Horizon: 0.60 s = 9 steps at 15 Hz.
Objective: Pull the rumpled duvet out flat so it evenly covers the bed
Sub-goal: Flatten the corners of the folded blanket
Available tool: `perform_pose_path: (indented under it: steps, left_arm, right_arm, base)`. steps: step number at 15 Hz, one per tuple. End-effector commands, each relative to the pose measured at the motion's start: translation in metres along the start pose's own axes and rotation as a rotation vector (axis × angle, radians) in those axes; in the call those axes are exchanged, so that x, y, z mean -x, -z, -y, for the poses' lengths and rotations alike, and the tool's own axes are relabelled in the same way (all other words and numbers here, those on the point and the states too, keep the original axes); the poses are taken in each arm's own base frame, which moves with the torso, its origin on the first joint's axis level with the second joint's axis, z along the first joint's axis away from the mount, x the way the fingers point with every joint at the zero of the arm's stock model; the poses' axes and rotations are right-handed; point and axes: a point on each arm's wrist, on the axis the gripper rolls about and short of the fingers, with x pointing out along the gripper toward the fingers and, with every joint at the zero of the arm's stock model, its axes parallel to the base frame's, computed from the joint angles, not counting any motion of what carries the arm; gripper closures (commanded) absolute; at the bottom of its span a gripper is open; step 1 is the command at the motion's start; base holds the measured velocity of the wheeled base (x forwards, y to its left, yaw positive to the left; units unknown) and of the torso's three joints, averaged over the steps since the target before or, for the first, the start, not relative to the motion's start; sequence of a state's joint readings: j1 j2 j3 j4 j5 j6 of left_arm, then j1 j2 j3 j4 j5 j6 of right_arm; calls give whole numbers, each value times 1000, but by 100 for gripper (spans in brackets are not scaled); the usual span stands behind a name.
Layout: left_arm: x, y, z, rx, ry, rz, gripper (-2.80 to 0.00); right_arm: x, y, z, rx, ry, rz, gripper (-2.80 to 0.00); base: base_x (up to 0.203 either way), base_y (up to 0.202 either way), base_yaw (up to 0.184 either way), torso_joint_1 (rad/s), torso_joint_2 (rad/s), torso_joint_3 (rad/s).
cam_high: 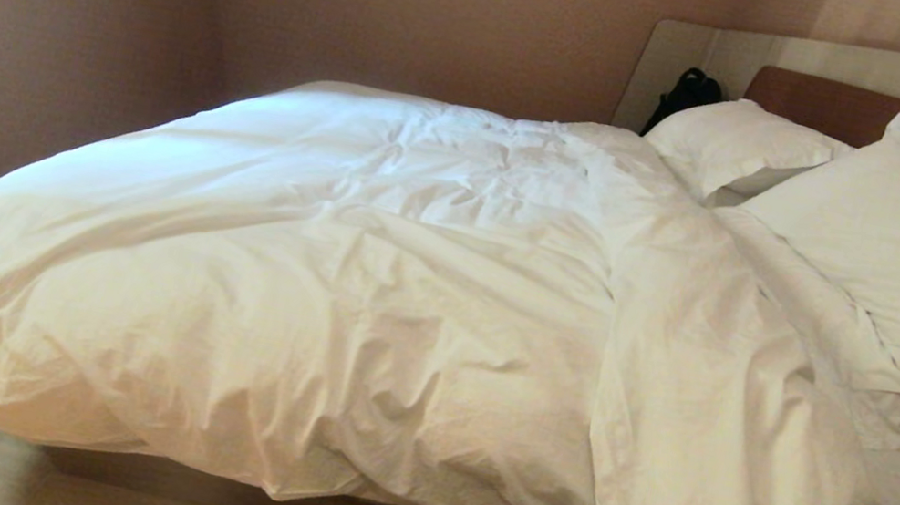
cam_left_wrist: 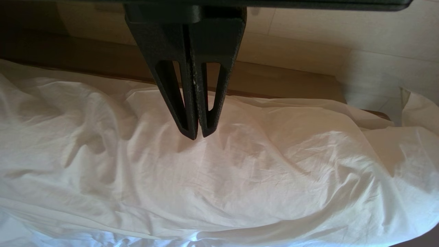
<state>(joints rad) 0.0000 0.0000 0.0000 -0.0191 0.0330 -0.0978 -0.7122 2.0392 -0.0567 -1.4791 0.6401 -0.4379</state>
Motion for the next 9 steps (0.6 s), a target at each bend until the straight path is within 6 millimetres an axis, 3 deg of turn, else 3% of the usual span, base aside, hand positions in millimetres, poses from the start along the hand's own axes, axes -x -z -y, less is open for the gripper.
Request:
perform_pose_path:
  steps: [1,5,9]
  left_arm:
    - [0,0,0,1,-1,1,0]
    - [0,0,0,0,-1,1,0]
    - [0,0,0,2,-1,1,0]
  right_arm:
    - [-3,1,1,-57,-3,2,0]
    - [-25,17,12,-106,-17,-33,0]
    - [-40,16,16,-201,-31,-18,0]
  base:
    - [0,0,0,0,0,0]
    - [0,0,0,0,0,0]
    - [0,0,0,0,0,0]
